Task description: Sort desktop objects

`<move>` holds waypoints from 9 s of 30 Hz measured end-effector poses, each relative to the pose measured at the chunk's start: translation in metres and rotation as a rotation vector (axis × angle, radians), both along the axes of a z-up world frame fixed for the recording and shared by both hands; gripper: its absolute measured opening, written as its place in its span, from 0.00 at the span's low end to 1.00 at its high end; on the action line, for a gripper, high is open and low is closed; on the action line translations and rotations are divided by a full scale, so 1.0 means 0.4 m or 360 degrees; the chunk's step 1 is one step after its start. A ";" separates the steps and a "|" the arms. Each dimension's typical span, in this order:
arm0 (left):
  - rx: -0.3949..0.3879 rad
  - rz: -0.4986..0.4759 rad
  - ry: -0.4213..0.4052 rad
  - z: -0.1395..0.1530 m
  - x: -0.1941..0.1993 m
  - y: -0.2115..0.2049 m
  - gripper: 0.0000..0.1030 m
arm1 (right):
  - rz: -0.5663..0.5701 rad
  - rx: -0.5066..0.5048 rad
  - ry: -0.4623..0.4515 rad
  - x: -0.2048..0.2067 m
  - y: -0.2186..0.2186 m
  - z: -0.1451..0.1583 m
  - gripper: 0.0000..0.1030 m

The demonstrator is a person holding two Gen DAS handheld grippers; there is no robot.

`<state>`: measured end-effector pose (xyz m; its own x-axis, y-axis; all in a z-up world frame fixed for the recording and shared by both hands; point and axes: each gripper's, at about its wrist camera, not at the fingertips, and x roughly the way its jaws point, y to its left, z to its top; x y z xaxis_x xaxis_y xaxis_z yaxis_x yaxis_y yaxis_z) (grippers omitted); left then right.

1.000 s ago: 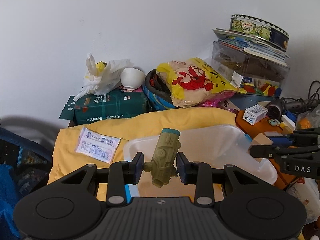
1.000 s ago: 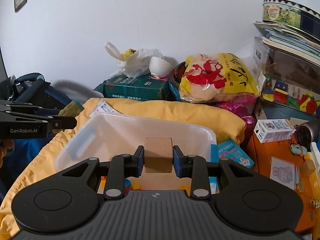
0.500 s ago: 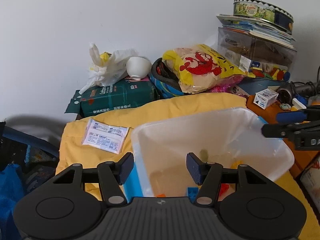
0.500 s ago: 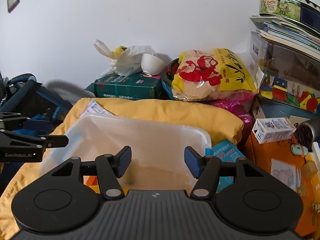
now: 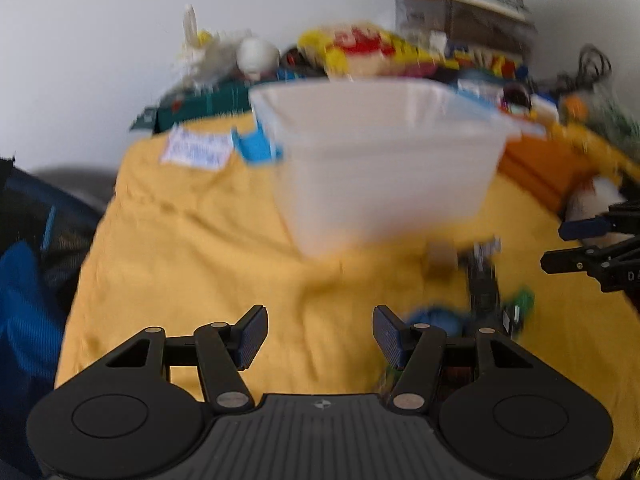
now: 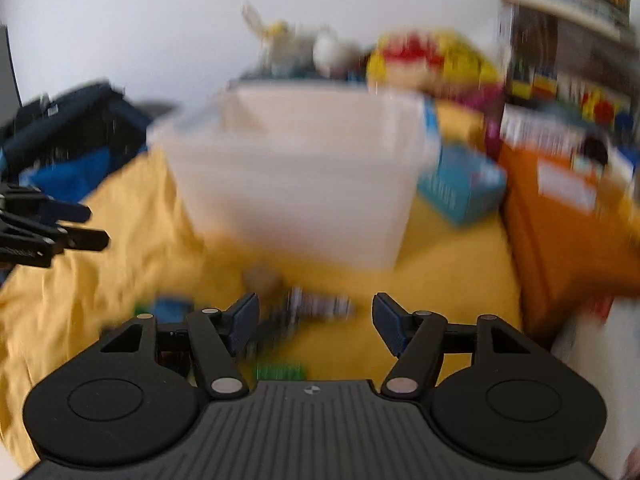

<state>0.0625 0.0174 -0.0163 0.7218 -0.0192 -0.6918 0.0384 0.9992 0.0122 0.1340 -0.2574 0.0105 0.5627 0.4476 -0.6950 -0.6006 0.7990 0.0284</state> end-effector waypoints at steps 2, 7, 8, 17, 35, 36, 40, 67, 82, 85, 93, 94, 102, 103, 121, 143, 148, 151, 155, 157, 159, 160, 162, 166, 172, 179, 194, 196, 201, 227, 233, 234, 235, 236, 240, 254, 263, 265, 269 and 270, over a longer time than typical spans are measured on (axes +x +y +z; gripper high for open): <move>0.0026 -0.0008 0.0050 -0.034 -0.018 -0.006 0.60 | 0.0023 -0.0043 0.0042 -0.015 0.001 -0.039 0.64; 0.0026 -0.0062 0.0135 -0.092 -0.053 -0.026 0.60 | 0.0029 -0.0087 0.0091 -0.030 0.007 -0.083 0.64; 0.0029 -0.0069 0.0147 -0.100 -0.054 -0.031 0.60 | 0.0036 -0.0096 0.0091 -0.032 0.010 -0.086 0.64; 0.0063 -0.0160 0.0172 -0.145 -0.037 -0.086 0.61 | 0.0074 -0.0140 0.0080 -0.050 0.031 -0.107 0.64; -0.0052 -0.0099 0.0120 -0.116 -0.008 -0.083 0.34 | 0.0039 -0.0144 0.0071 -0.035 0.047 -0.133 0.38; -0.0063 -0.0086 0.0111 -0.110 -0.009 -0.079 0.34 | 0.0039 -0.0140 0.0057 -0.038 0.043 -0.128 0.38; -0.0097 -0.0027 0.0054 -0.076 -0.016 -0.056 0.34 | 0.0032 -0.0112 0.0008 -0.043 0.026 -0.101 0.38; -0.0065 0.0034 -0.0309 0.288 0.238 0.006 0.34 | -0.0023 0.0231 -0.0243 0.184 0.076 0.235 0.38; -0.0066 0.0121 -0.0231 0.266 0.333 0.006 0.48 | -0.0064 0.0098 -0.0178 0.299 0.115 0.204 0.58; -0.0034 0.0085 -0.0245 0.259 0.298 0.005 0.48 | -0.0032 0.0115 -0.0202 0.270 0.106 0.208 0.58; -0.0115 0.0030 -0.0079 0.129 0.116 -0.021 0.49 | 0.0131 0.0084 -0.0145 0.099 0.065 0.112 0.58; -0.0122 0.0024 -0.0038 0.102 0.097 -0.027 0.49 | 0.0152 0.0053 -0.0091 0.080 0.065 0.085 0.58; -0.0070 -0.0041 0.0194 -0.067 0.030 -0.079 0.51 | 0.0105 -0.0064 0.0121 -0.002 0.050 -0.064 0.58; -0.0095 -0.0053 0.0182 -0.074 0.027 -0.083 0.51 | 0.0099 -0.0067 0.0130 -0.005 0.050 -0.067 0.58; -0.0087 -0.0092 0.0215 -0.115 0.037 -0.091 0.33 | 0.0088 -0.0124 0.0125 0.020 0.099 -0.096 0.63; -0.0120 -0.0061 0.0210 -0.123 0.063 -0.068 0.34 | 0.0143 -0.0073 0.0136 0.043 0.129 -0.104 0.21; -0.0124 -0.0048 0.0161 -0.104 0.062 -0.061 0.34 | 0.0114 -0.0056 0.0109 0.039 0.105 -0.090 0.21; -0.0118 -0.0040 0.0113 -0.080 0.060 -0.053 0.34 | 0.0090 -0.0018 0.0093 0.030 0.089 -0.074 0.21; -0.0125 -0.0020 0.0031 -0.026 0.053 -0.041 0.34 | 0.0067 0.0058 0.0057 0.018 0.068 -0.034 0.21; -0.0139 -0.0007 -0.0009 0.009 0.051 -0.034 0.34 | 0.0058 0.0118 0.0032 0.014 0.061 -0.002 0.21; -0.0143 0.0010 -0.0035 0.038 0.053 -0.028 0.34 | 0.0054 0.0173 -0.0005 0.014 0.057 0.035 0.21; -0.0145 0.0017 -0.0054 0.057 0.056 -0.025 0.34 | 0.0056 0.0205 -0.0027 0.015 0.055 0.058 0.21; -0.0143 0.0024 -0.0081 0.084 0.064 -0.022 0.34 | 0.0064 0.0244 -0.0074 0.022 0.057 0.097 0.21; -0.0141 0.0040 -0.0152 0.149 0.092 -0.018 0.34 | 0.0054 0.0315 -0.0149 0.057 0.054 0.161 0.21; -0.0123 0.0026 -0.0222 0.215 0.169 -0.022 0.34 | 0.0021 0.0333 -0.0228 0.134 0.058 0.219 0.21; -0.0118 0.0044 -0.0240 0.247 0.278 -0.025 0.34 | -0.0004 0.0290 -0.0217 0.228 0.083 0.235 0.21; -0.0070 0.0133 -0.0142 0.219 0.359 -0.007 0.60 | -0.0087 0.0166 -0.0103 0.329 0.117 0.184 0.55; -0.0056 0.0129 -0.0127 0.205 0.339 -0.004 0.60 | -0.0089 0.0175 -0.0096 0.320 0.104 0.180 0.55; -0.0064 0.0059 -0.0129 0.169 0.242 -0.003 0.60 | -0.0063 0.0199 -0.0080 0.246 0.063 0.161 0.55; -0.0213 -0.0138 0.0213 -0.136 -0.039 -0.118 0.40 | 0.0186 -0.0098 0.0177 -0.194 0.052 -0.084 0.65; -0.0212 -0.0114 0.0157 -0.128 -0.055 -0.087 0.32 | 0.0175 -0.0069 0.0222 -0.190 0.078 -0.095 0.67; -0.0208 -0.0085 0.0156 -0.127 -0.062 -0.073 0.32 | 0.0180 -0.0066 0.0225 -0.191 0.088 -0.096 0.68; -0.0196 -0.0052 0.0154 -0.124 -0.071 -0.058 0.32 | 0.0182 -0.0064 0.0220 -0.194 0.099 -0.096 0.74; -0.0185 -0.0030 0.0151 -0.122 -0.075 -0.048 0.32 | 0.0181 -0.0061 0.0213 -0.196 0.107 -0.097 0.78; -0.0169 0.0025 0.0151 -0.114 -0.100 -0.016 0.32 | 0.0163 -0.0066 0.0223 -0.196 0.155 -0.111 0.80; -0.0175 0.0013 0.0034 -0.049 -0.115 -0.022 0.32 | 0.0100 -0.0038 0.0156 -0.204 0.163 -0.100 0.66; -0.0224 0.0045 -0.0137 0.068 -0.044 -0.015 0.32 | -0.0057 0.0152 -0.0019 -0.150 0.051 0.046 0.66; -0.0216 0.0042 -0.0167 0.093 -0.021 -0.016 0.32 | -0.0107 0.0183 -0.0062 -0.116 0.033 0.075 0.66; -0.0181 0.0016 -0.0222 0.144 0.028 -0.020 0.32 | -0.0182 0.0235 -0.0152 -0.038 0.009 0.135 0.66; -0.0167 0.0009 -0.0234 0.158 0.046 -0.020 0.32 | -0.0188 0.0243 -0.0171 -0.019 0.008 0.149 0.66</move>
<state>0.0811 0.0093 0.0469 0.8153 -0.0816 -0.5732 0.0383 0.9955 -0.0872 0.1265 -0.2542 0.0700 0.6847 0.4697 -0.5572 -0.5093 0.8553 0.0951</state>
